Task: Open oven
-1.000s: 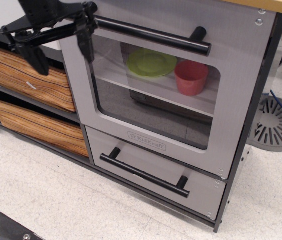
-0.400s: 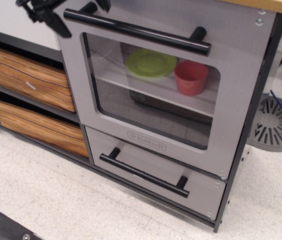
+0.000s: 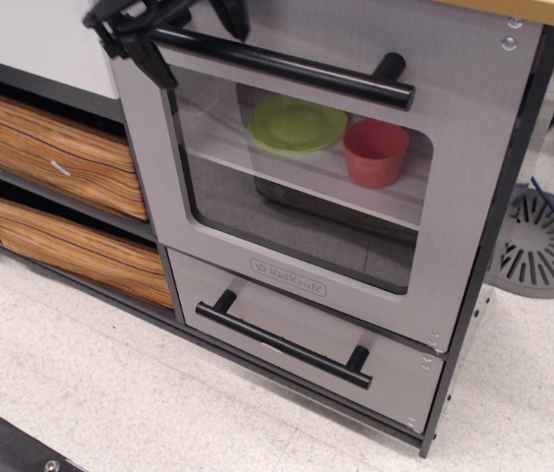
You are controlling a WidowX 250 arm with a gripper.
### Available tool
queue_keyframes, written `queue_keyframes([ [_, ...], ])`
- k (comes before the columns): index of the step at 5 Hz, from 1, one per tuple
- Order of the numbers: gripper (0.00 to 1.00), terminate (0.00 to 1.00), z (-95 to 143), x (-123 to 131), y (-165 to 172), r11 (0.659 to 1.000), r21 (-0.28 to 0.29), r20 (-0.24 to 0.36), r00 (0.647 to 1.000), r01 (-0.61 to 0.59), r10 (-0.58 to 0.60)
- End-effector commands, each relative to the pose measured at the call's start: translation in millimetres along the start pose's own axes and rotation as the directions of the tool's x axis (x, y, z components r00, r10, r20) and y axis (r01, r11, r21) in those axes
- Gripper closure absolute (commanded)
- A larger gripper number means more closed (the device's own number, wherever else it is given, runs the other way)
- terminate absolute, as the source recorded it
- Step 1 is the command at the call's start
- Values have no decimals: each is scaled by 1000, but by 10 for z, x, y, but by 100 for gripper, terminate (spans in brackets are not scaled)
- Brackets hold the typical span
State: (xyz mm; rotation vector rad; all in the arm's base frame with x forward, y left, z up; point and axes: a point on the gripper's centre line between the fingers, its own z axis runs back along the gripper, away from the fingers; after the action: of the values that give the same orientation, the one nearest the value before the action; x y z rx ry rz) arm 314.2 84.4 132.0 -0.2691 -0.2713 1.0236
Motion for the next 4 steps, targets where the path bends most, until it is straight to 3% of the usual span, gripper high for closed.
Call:
queue_keyframes([
  [1,0,0,-11,68,28,1000,-7,66,998,20,-19],
  [3,0,0,88,-16,123,998,-9,53,997,59,-58],
  [4,0,0,276,-26,150,997,-16,39,997,74,-74],
])
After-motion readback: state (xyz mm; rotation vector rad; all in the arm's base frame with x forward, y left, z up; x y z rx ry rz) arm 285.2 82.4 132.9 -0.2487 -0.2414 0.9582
